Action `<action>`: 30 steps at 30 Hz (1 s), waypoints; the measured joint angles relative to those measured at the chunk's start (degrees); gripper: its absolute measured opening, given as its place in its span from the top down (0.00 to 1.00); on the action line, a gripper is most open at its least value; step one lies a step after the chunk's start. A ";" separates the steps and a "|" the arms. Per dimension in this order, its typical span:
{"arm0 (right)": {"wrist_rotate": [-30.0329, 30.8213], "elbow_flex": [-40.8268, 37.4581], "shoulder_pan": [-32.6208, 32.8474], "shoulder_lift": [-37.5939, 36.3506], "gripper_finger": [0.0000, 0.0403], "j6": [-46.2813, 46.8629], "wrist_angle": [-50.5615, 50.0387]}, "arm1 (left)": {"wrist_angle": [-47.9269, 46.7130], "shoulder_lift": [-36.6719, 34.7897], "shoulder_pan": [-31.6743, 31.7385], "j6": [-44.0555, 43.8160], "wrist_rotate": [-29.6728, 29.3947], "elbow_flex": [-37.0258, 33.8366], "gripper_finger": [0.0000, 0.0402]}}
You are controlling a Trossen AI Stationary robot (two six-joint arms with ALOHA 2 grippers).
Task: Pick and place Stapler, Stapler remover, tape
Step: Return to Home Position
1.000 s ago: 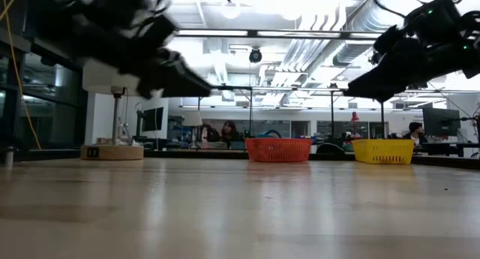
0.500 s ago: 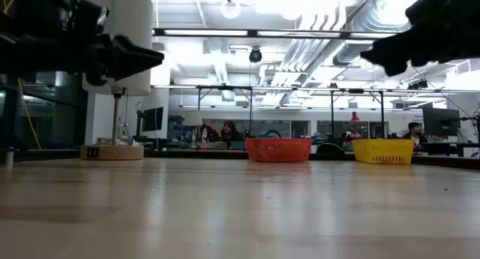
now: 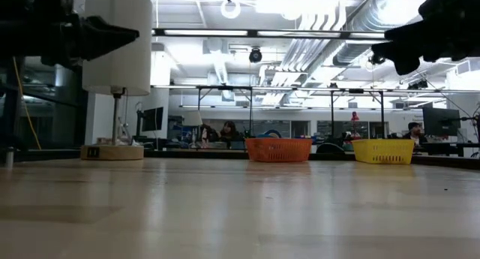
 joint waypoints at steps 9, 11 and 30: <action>14.60 -7.67 4.82 0.09 0.45 3.39 15.70 | -15.52 -15.71 0.00 -3.33 -6.15 -0.04 0.52; 15.95 -7.68 6.67 0.14 0.44 2.75 16.66 | -16.06 -15.32 0.00 -3.37 -7.44 -0.04 0.52; 40.30 -7.71 24.95 0.69 0.45 3.18 8.51 | -22.56 -15.34 0.00 -4.74 -19.23 0.27 0.52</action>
